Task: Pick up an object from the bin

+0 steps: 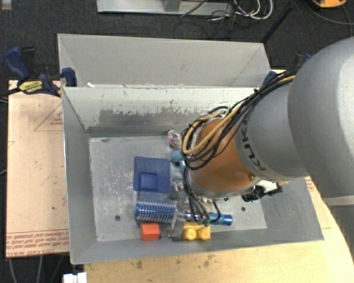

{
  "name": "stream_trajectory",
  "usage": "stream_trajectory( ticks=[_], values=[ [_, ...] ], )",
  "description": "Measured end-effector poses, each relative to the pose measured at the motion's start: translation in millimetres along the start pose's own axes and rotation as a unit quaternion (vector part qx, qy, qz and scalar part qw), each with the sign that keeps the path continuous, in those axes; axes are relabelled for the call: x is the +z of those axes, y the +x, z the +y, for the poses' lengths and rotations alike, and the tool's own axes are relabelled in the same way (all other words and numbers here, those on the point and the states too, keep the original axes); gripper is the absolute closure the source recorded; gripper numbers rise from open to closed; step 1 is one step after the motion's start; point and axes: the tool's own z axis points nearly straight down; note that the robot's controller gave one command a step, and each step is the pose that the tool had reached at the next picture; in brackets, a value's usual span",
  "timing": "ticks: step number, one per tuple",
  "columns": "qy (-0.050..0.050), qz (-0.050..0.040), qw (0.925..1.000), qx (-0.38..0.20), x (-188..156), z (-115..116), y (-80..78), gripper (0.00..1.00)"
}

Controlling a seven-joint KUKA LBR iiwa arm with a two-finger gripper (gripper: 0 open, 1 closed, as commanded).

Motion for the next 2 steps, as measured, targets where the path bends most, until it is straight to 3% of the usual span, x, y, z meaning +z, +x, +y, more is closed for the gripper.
stream_trajectory(
  ticks=[1,2],
  values=[
    [0.0,0.0005,1.0,0.0,0.4,0.1,0.3,1.0],
    [0.003,0.0013,1.0,-0.001,-102.3,1.9,-2.2,1.0]
  ],
)
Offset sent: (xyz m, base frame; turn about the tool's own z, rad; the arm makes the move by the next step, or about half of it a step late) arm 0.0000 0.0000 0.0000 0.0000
